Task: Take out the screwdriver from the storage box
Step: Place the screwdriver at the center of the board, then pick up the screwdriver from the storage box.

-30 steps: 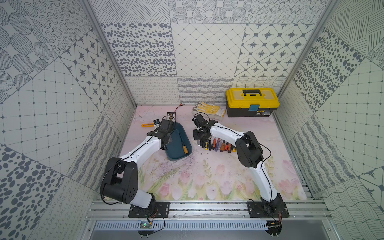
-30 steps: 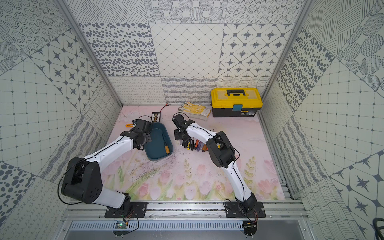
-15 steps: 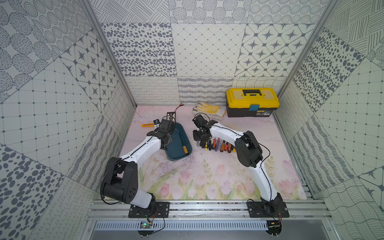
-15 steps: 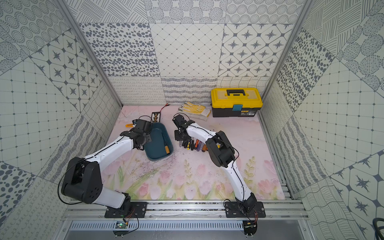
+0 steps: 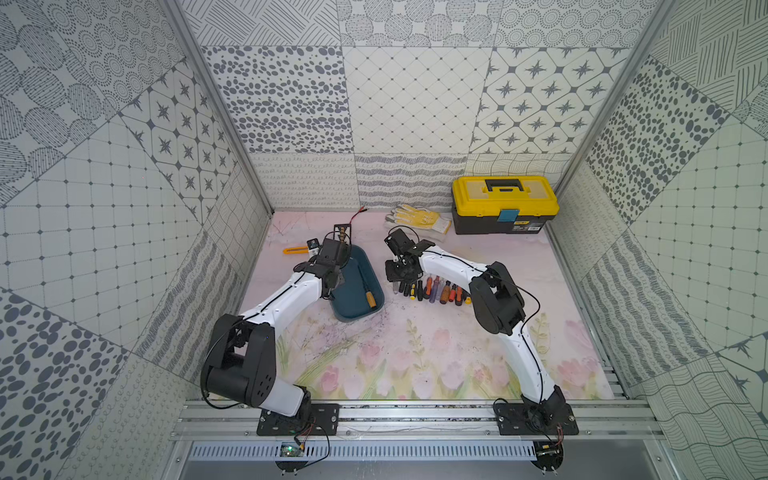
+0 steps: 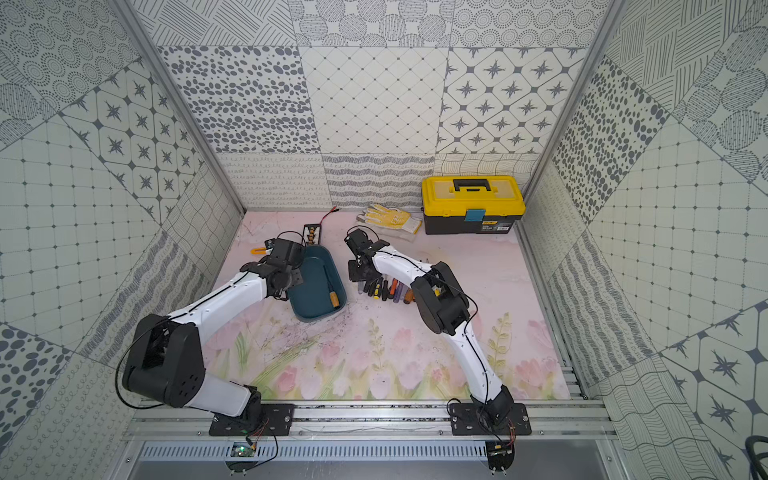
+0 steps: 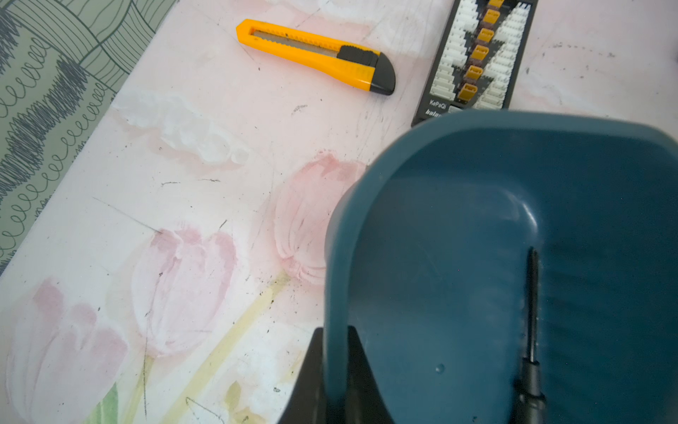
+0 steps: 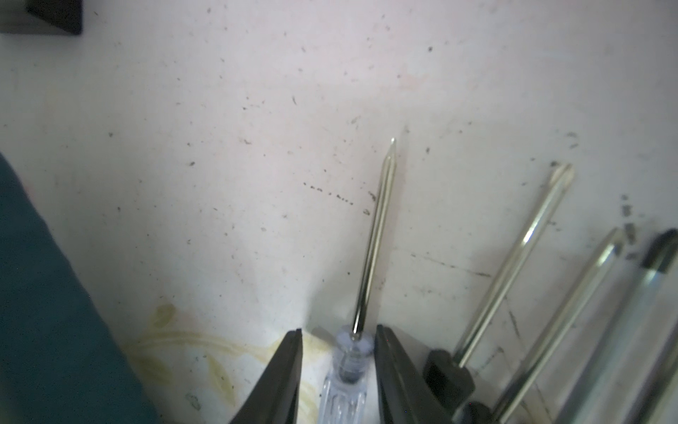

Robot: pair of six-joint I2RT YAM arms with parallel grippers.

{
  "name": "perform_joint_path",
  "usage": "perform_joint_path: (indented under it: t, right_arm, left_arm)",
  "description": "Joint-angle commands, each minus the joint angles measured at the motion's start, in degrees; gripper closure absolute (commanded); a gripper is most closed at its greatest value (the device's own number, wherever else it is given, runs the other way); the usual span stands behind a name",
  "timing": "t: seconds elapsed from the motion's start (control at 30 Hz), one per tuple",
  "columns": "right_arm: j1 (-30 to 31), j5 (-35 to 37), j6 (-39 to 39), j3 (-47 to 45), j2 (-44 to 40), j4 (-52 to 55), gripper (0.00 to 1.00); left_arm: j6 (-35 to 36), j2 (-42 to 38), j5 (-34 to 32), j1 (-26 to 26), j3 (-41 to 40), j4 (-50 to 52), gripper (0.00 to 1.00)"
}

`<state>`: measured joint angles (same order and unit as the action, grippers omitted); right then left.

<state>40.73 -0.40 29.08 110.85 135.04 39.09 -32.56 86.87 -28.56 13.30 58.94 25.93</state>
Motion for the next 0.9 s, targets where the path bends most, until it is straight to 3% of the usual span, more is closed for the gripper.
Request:
perform_joint_path:
  t: [0.0, 0.5, 0.87]
  right_arm:
    - [0.05, 0.05, -0.25, -2.67, -4.06, -2.82, 0.57]
    - [2.22, -1.98, -6.49, -14.07, -19.63, -12.29, 0.47]
    - [8.17, -3.95, -6.87, -13.13, -18.94, -9.15, 0.4]
  left_arm:
    - [1.66, -0.31, 1.98, -0.28, -0.07, -3.94, 1.0]
    - [3.51, 0.37, 7.6, -0.24, -0.59, -7.09, 1.0]
    - [3.55, 1.27, 10.27, -0.17, -0.5, -7.86, 1.0]
